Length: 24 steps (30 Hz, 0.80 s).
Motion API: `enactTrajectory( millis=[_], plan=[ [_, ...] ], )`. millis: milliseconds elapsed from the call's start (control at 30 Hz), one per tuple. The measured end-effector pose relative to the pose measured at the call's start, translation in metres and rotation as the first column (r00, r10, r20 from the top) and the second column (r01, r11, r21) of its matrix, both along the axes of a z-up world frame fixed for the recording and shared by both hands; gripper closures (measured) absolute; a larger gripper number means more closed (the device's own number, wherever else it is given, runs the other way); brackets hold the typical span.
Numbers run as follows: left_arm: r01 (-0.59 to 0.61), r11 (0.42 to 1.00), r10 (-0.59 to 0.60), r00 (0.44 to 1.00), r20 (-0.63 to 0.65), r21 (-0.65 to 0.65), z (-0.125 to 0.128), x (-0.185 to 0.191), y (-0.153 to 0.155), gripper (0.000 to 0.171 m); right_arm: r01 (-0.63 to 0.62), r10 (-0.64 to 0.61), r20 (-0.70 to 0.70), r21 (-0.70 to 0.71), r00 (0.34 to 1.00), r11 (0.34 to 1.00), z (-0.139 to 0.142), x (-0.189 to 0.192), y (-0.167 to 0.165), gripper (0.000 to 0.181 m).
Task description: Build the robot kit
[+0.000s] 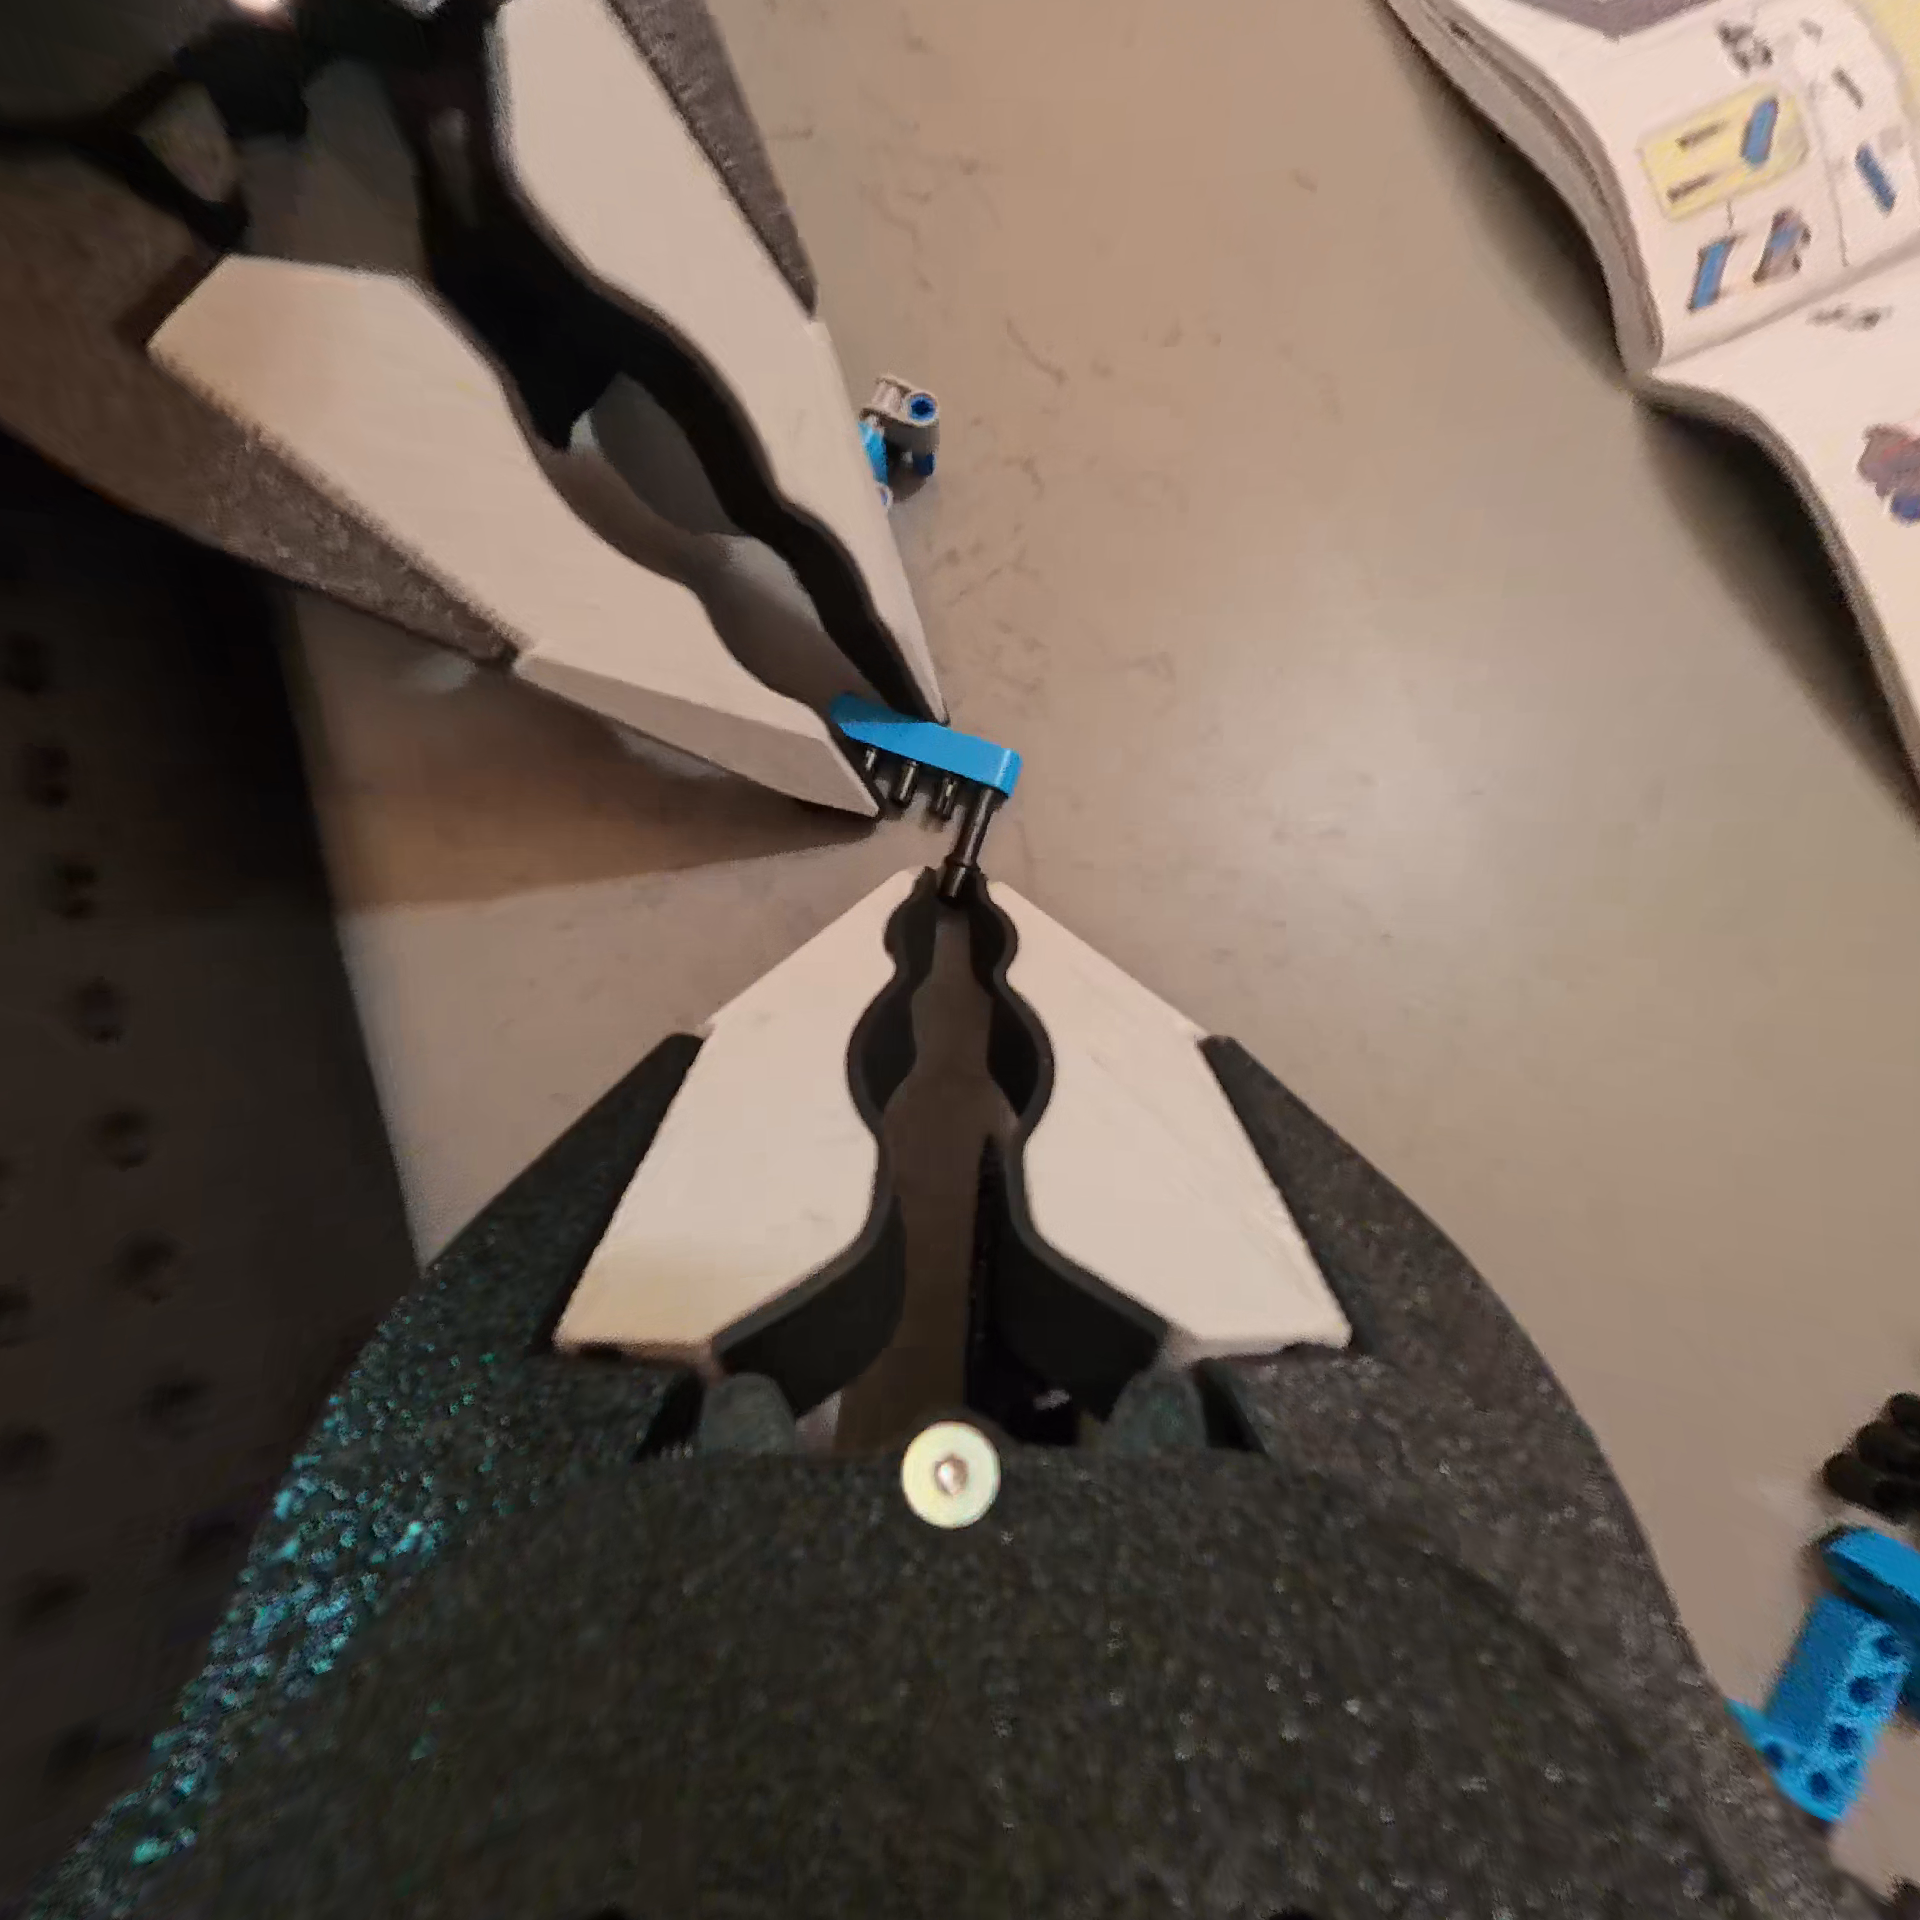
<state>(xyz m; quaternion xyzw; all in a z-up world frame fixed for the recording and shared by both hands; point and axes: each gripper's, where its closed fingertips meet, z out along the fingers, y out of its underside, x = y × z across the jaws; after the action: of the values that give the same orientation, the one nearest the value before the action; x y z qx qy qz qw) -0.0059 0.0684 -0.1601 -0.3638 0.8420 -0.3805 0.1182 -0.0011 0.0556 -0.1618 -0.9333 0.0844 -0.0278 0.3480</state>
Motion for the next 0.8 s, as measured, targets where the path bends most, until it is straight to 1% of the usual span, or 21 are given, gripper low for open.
enactTrajectory(
  millis=[67, 133, 200, 267, 300, 400, 500, 533, 600, 700, 733, 800],
  plan=[
    [0.03, 0.999, -0.031, 0.999, 0.018, 0.018, 0.0, -0.0002, 0.0, 0.156, -0.05, 0.05, 0.057, -0.011, 0.997, 0.999, -0.0001, 0.0, -0.0001, 0.176],
    [0.049, 0.998, -0.05, 0.998, 0.042, 0.042, 0.0, 0.0001, 0.0001, 0.156, -0.052, 0.054, 0.081, -0.022, 0.995, 0.998, 0.0, 0.0008, 0.0002, 0.176],
    [0.056, 0.996, -0.06, 0.996, 0.067, 0.066, -0.0002, 0.0007, 0.0003, 0.156, 0.0, 0.002, 0.065, -0.025, 0.998, 1.0, -0.0002, 0.0027, 0.0004, 0.176],
    [0.056, 0.996, -0.061, 0.995, 0.074, 0.071, -0.0002, 0.0011, 0.0006, 0.155, 0.116, -0.116, -0.033, -0.008, 0.993, 0.993, -0.0002, 0.0048, 0.0006, 0.177],
    [0.055, 0.996, -0.061, 0.995, 0.074, 0.071, -0.0003, 0.0011, 0.0007, 0.155, 0.133, -0.134, -0.026, -0.013, 0.991, 0.991, -0.0003, 0.0058, 0.0003, 0.176],
    [0.054, 0.997, -0.058, 0.996, 0.071, 0.063, -0.0001, 0.0012, 0.0009, 0.156, 0.143, -0.138, 0.077, -0.053, 0.987, 0.988, -0.0004, 0.0067, -0.0001, 0.177],
    [0.05, 0.996, -0.055, 0.995, 0.079, 0.069, -0.0001, 0.003, 0.0002, 0.156, 0.104, -0.086, 0.179, -0.092, 0.98, 0.99, 0.0, 0.0069, 0.0012, 0.177],
    [0.047, 0.996, -0.053, 0.995, 0.083, 0.073, -0.0001, 0.004, -0.0001, 0.156, 0.087, -0.069, 0.182, -0.089, 0.981, 0.992, 0.0, 0.0071, 0.0011, 0.177],
    [0.046, 0.998, -0.05, 0.996, 0.068, 0.052, 0.0, 0.0044, 0.0002, 0.156, 0.052, -0.048, 0.092, -0.033, 0.995, 0.998, 0.0001, 0.0072, 0.0018, 0.177],
    [0.066, 0.996, -0.07, 0.995, 0.072, 0.057, -0.0004, 0.0043, 0.0004, 0.157, 0.017, -0.009, -0.108, 0.077, 0.994, 0.997, 0.0006, 0.0064, 0.0002, 0.175],
    [0.07, 0.996, -0.075, 0.994, 0.076, 0.06, -0.0003, 0.0042, 0.0001, 0.156, 0.002, 0.012, -0.146, 0.095, 0.989, 0.995, 0.001, 0.0066, -0.0012, 0.175],
    [0.078, 0.995, -0.082, 0.994, 0.077, 0.06, -0.0003, 0.0042, -0.0001, 0.156, -0.04, 0.056, -0.15, 0.11, 0.987, 0.993, 0.0008, 0.0067, -0.003, 0.175]
  ],
)
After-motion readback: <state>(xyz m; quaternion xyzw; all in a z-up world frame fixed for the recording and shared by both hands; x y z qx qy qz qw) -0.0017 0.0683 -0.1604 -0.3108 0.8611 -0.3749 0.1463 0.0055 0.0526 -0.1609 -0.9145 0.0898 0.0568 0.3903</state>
